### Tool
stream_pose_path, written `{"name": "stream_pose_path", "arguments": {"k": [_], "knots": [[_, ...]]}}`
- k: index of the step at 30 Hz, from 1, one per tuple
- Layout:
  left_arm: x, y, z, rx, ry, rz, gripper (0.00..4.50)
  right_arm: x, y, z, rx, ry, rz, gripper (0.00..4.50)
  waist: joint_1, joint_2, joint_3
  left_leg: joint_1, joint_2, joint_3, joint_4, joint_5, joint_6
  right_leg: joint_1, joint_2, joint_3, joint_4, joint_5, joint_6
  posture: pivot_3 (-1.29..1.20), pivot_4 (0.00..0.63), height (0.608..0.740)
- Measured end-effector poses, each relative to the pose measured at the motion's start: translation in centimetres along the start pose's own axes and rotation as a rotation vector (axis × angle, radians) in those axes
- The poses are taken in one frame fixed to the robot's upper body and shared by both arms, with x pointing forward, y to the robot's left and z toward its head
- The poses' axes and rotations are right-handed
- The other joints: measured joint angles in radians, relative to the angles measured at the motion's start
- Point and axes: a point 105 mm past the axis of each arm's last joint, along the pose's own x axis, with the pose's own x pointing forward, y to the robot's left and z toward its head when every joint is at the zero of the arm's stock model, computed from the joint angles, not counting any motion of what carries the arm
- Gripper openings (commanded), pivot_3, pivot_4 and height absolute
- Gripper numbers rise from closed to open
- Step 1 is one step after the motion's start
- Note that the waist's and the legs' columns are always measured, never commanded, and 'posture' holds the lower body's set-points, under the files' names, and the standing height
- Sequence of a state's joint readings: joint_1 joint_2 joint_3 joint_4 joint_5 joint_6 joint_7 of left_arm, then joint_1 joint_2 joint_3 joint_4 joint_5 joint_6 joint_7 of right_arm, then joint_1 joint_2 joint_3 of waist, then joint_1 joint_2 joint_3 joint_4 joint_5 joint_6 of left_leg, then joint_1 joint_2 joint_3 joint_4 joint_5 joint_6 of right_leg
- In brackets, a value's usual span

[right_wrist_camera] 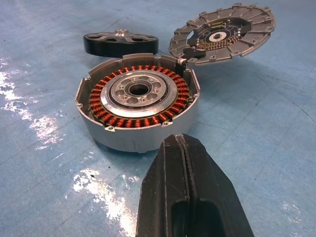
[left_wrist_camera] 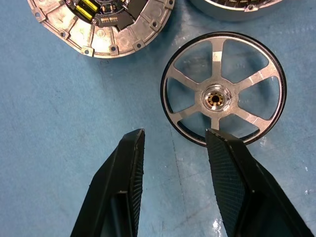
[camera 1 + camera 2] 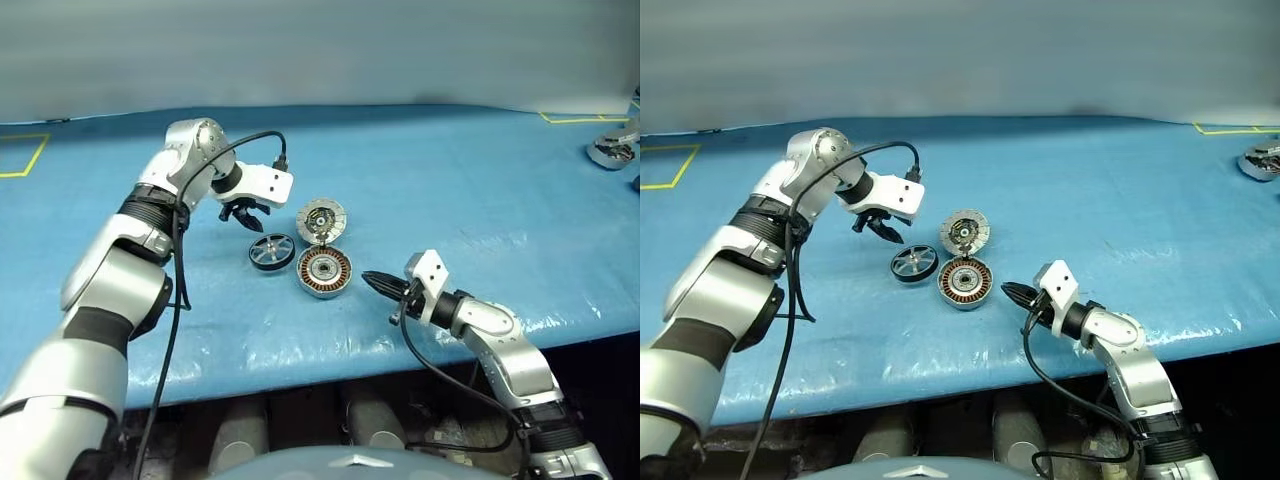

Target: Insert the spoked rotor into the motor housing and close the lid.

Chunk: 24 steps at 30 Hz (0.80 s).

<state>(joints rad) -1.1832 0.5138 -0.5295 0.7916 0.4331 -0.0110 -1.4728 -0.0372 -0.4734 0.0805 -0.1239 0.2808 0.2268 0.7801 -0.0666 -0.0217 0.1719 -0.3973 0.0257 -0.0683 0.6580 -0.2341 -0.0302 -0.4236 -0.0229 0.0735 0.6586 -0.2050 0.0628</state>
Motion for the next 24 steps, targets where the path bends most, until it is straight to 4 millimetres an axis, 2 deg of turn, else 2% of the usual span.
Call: {"name": "stream_pose_path", "arguments": {"k": [5, 17, 24], "knots": [[0.7, -0.6, -0.2, -0.067, -0.001, -0.016, 2.03, 0.0, 0.1, 0.1, -0.002, -0.003, -0.001, 0.00, 0.001, 0.000, 0.000, -0.003, 0.000, 0.000, 0.000, 0.000, 0.000, -0.003, 0.000, 0.000, 0.000, 0.000, 0.000, 0.00, 0.150, 0.740], [0.7, -1.9, -0.1, -0.164, 0.005, -0.040, 2.03, 0.0, 0.1, 0.2, 0.001, 0.000, -0.012, 0.00, 0.002, 0.000, 0.001, -0.003, 0.000, 0.000, 0.000, 0.000, 0.000, -0.003, 0.000, 0.000, 0.001, 0.000, 0.000, 0.00, 0.150, 0.740], [1.6, -2.9, -0.5, -0.205, 0.011, -0.061, 2.03, 0.1, 0.2, 0.4, 0.000, 0.000, -0.011, 0.00, 0.002, 0.000, 0.001, -0.003, 0.000, 0.000, 0.000, 0.000, 0.000, -0.003, 0.000, 0.000, 0.001, 0.000, 0.000, 0.00, 0.150, 0.740]]}}
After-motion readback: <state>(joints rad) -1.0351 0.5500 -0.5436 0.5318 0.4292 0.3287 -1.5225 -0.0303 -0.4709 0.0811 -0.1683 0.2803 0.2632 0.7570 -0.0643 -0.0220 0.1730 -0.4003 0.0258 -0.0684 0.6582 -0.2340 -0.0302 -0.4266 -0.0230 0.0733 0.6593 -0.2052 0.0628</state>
